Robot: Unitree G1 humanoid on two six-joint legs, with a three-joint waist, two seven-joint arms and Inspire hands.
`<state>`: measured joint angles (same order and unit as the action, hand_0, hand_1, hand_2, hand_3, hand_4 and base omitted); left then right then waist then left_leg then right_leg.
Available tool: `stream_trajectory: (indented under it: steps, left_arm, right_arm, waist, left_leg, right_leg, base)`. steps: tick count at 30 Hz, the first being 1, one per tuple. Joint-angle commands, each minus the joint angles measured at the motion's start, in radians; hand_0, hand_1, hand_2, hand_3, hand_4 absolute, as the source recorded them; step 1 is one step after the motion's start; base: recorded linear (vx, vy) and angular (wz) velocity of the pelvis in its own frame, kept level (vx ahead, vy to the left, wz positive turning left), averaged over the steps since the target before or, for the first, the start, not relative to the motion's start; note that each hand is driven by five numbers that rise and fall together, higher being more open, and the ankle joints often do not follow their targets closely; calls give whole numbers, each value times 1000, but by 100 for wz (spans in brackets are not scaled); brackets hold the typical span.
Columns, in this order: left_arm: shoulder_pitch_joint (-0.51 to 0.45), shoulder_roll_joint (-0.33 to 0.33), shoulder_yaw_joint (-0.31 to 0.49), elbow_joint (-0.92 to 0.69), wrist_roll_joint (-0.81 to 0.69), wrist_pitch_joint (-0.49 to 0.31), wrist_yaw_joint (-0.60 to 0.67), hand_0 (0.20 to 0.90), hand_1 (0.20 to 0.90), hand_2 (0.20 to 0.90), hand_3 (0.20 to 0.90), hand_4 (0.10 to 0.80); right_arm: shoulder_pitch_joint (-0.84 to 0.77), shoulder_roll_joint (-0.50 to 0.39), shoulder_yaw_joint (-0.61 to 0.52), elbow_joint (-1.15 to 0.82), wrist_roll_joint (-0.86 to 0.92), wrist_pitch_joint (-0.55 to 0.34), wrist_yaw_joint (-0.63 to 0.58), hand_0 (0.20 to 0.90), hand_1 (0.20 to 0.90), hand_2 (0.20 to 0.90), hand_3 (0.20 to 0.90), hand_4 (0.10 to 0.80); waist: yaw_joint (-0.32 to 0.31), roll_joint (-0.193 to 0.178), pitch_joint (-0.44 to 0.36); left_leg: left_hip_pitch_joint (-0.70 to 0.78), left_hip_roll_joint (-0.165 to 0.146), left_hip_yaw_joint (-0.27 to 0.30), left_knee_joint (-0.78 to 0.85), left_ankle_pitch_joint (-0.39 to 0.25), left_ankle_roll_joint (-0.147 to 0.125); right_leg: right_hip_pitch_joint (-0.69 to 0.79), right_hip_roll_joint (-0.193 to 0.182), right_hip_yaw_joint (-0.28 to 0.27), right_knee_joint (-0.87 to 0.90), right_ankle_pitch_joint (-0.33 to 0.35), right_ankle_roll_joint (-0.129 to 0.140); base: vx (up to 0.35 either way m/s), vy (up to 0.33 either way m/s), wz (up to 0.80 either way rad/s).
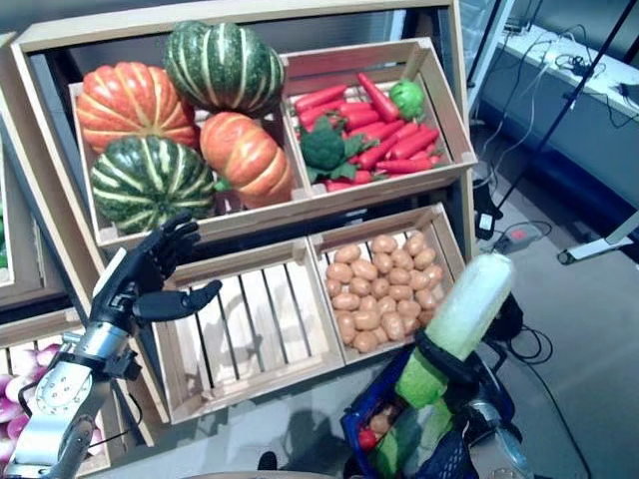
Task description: Put vegetables into the basket
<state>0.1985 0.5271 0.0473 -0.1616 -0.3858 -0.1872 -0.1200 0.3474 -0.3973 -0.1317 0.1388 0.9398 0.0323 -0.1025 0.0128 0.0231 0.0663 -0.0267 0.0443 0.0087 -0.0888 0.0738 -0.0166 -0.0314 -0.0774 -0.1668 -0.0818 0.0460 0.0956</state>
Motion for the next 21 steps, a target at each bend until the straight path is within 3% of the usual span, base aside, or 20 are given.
stream_trajectory:
  steps: [1, 4, 10, 14, 18, 21]
  left_arm:
    - [-190, 68, 10, 8, 17, -146, 150, 900, 900, 900, 900, 800]
    - [-286, 48, -39, 43, 55, -162, 261, 900, 900, 900, 900, 800]
    - [-387, 42, -107, 49, 96, -191, 348, 900, 900, 900, 900, 800]
    - [-447, 36, -160, 54, 90, -204, 365, 900, 900, 900, 900, 800]
    - [-510, -6, -217, 44, -63, -243, 259, 900, 900, 900, 900, 800]
    - [-554, -51, -254, 37, -136, -261, 219, 900, 900, 900, 900, 800]
  right_arm:
    - [-215, 8, -27, -45, -18, -300, -204, 300, 300, 300, 300, 400]
    - [-326, 13, -15, 17, -10, -412, -355, 300, 300, 300, 300, 400]
    - [-436, 11, -23, 142, 61, -494, -545, 300, 300, 300, 300, 400]
    - [-493, -3, -3, 254, 146, -507, -562, 300, 300, 300, 300, 400]
    - [-579, 16, 33, 376, 223, -544, -524, 300, 300, 300, 300, 400]
    - [-676, 9, 56, 482, 295, -513, -487, 300, 300, 300, 300, 400]
  waist:
    - [-20, -22, 84]
    - [-22, -3, 179]
    - [-11, 4, 301]
    - [0, 6, 368]
    - [23, 12, 422]
    - [32, 24, 454]
  left_leg:
    - [-60, 1, 12, 16, -31, -17]
    - [-132, -5, 0, 50, -19, -19]
    - [-285, -21, -27, 143, 0, -30]
    - [-384, -32, -38, 231, -3, -42]
    - [-463, -51, -35, 253, 8, -34]
    - [-512, -66, -33, 263, 16, -28]
  right_leg:
    - [-63, -37, 17, 87, -17, 4]
    - [-128, -24, 23, 128, -23, -11]
    - [-243, -2, 21, 204, -26, -30]
    - [-308, 3, 11, 258, -34, -41]
    - [-376, -4, -10, 277, -27, -46]
    - [-436, -13, -19, 303, -20, -44]
  base:
    - [-436, 36, -5]
    - [-325, 10, -12]
    - [-201, -47, -5]
    - [-163, -67, 5]
    - [-168, -89, 5]
    - [-128, -30, 2]
